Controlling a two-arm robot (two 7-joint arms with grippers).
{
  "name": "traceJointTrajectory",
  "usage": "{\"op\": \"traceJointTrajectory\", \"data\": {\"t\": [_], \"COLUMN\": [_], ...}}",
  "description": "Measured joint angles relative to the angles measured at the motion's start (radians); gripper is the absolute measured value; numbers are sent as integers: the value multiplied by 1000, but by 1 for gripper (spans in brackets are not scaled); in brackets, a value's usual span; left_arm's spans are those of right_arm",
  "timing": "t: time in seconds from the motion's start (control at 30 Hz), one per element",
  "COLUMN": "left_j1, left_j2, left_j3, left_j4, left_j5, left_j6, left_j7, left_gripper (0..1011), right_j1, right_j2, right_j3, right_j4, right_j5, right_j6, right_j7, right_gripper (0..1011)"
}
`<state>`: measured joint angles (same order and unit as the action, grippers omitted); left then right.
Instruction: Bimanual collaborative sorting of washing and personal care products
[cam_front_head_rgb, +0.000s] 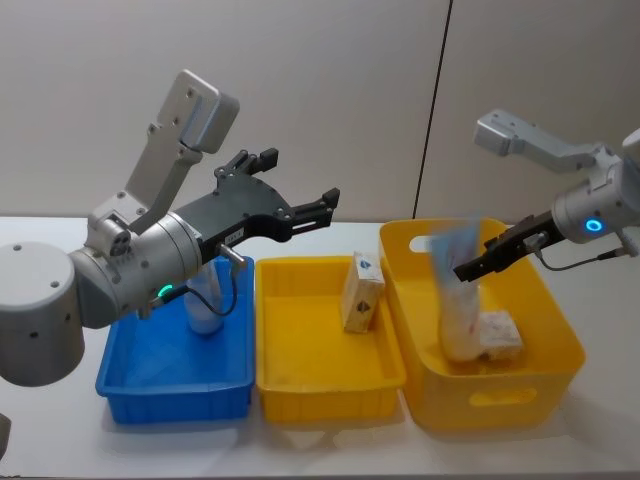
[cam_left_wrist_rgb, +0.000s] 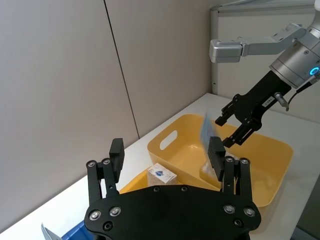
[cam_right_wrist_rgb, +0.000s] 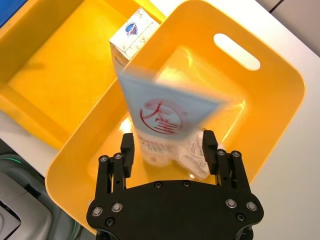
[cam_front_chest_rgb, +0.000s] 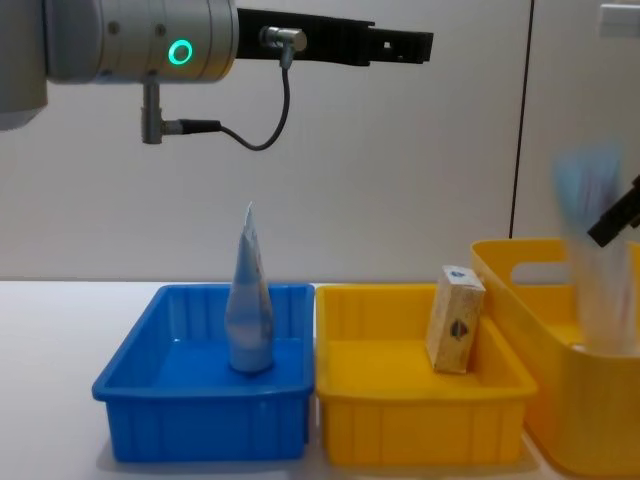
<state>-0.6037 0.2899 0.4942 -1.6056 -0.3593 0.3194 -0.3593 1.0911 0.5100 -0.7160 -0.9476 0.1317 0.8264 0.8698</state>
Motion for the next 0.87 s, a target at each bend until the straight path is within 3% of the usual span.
{"op": "traceJointTrajectory", "data": {"t": [0.27, 0.87], "left_j1": [0, 0], "left_j2": [0, 0], "left_j3": [0, 0], "left_j4": [0, 0], "left_j5": [0, 0], "left_j6": [0, 0], "left_j7": [0, 0], "left_gripper": [1001, 1001], "right_j1": [0, 0], "right_j2": [3, 5], "right_j3": [-1, -3], "right_j4": [-3, -6], "right_j5": [-1, -1], "right_j6": [3, 5], "right_j7": [1, 1], "right_gripper": [1002, 1004]}}
